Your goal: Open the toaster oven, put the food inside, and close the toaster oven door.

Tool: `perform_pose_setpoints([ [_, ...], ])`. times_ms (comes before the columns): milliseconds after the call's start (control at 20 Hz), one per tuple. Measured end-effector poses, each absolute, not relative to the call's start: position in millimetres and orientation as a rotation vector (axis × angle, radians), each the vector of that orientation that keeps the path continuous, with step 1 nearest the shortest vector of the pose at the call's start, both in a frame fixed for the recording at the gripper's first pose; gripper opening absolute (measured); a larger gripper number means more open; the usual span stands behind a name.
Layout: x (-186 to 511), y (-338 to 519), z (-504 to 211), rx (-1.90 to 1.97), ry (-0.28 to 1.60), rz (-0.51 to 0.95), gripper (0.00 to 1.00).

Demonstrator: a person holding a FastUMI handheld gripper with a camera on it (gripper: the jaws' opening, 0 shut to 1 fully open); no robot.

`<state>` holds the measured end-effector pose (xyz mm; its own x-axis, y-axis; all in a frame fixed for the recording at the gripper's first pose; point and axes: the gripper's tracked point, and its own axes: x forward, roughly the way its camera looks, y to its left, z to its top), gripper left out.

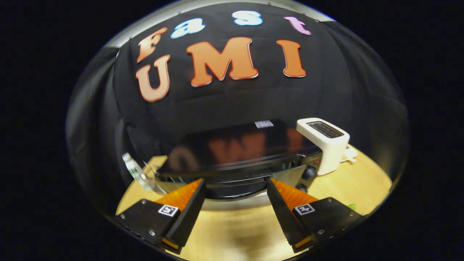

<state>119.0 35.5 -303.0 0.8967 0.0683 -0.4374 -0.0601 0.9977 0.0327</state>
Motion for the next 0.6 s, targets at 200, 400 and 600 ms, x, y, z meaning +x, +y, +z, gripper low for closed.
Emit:
perform_pose_setpoints([
  [200,122.9,39.1,-294.0,0.065,0.416,0.091,1.00],
  [400,139.1,50.8,-258.9,0.040,0.352,0.084,0.98],
  [600,156.7,50.3,-281.0,-0.052,0.415,0.059,0.99],
])
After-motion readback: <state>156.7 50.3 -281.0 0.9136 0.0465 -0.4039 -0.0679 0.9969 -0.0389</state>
